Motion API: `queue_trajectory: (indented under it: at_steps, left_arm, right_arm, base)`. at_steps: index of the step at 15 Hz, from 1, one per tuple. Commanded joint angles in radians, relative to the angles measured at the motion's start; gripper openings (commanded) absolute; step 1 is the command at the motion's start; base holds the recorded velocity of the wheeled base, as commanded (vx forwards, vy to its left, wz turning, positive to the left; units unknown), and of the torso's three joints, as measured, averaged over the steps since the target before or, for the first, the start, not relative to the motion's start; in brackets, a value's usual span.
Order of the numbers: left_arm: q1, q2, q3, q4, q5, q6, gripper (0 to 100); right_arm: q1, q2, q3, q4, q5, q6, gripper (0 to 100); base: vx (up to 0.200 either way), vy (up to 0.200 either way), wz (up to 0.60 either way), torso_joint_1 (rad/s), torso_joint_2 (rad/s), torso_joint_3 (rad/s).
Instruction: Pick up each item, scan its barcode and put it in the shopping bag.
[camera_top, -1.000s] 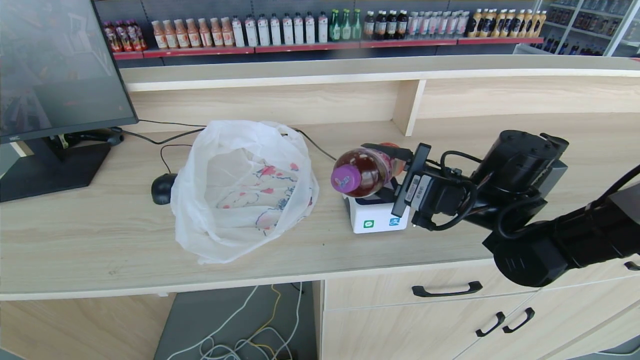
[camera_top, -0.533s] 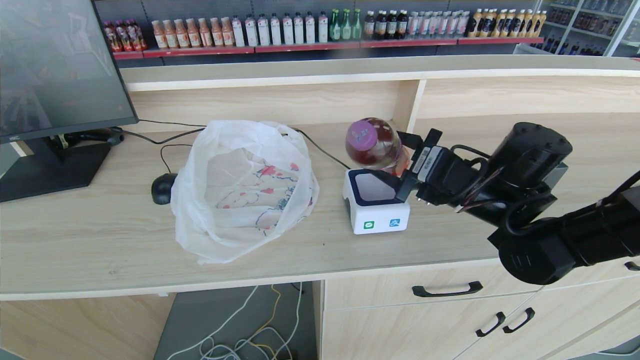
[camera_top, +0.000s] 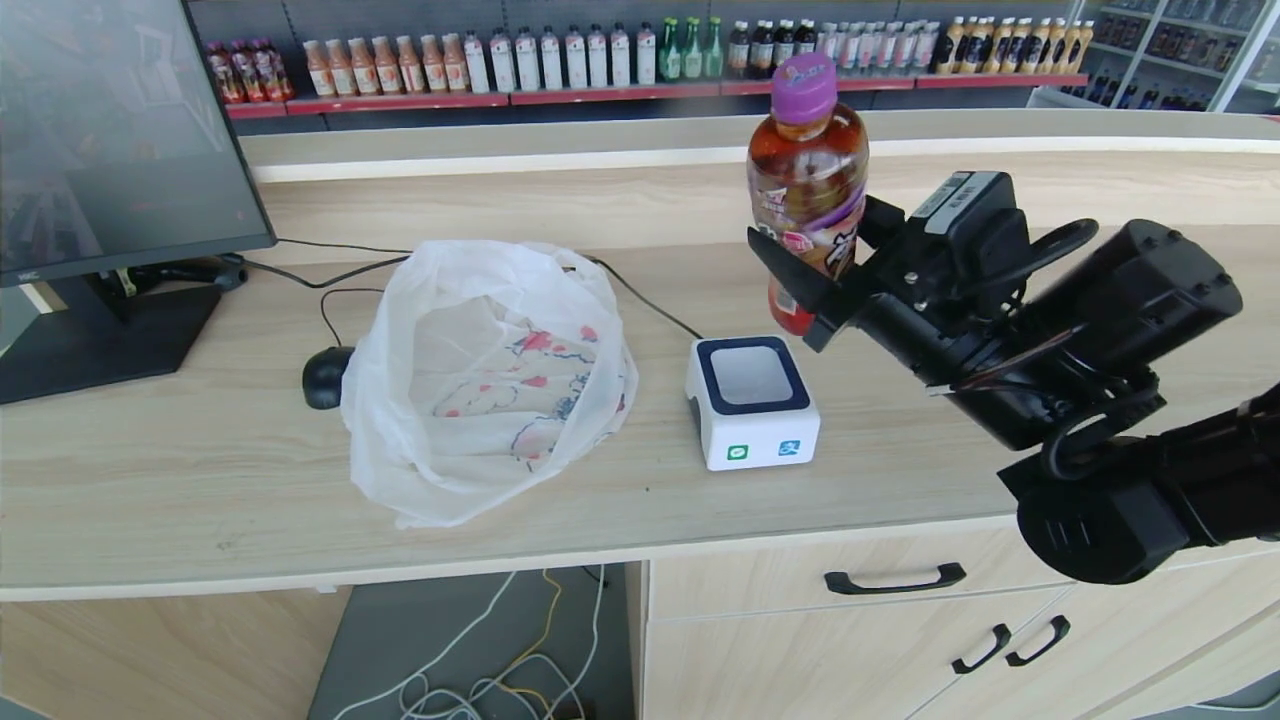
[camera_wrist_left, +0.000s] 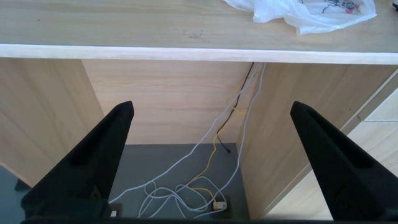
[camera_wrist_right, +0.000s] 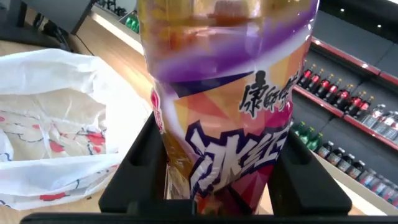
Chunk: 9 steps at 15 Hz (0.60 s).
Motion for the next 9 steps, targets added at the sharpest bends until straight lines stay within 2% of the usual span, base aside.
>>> queue_trajectory:
  at_steps: [1,3,9]
  left_arm:
    - [-0.001,0.000,0.000,0.000,-0.001,0.005,100]
    - [-0.001,0.000,0.000,0.000,-0.001,0.008,100]
    - [-0.001,0.000,0.000,0.000,-0.001,0.002,100]
  right_arm:
    - [0.007,-0.040,0.052,-0.027,-0.028,0.044,0]
    - [0.009,-0.044,0.115,-0.078,-0.153,0.168,0]
    - [0.007,-0.121,0.176,-0.078,-0.315,0.343,0]
  base:
    - [0.000,0.000,0.00,0.000,0.00,0.000]
    - [0.000,0.000,0.00,0.000,0.00,0.000]
    - [0.000,0.000,0.00,0.000,0.00,0.000]
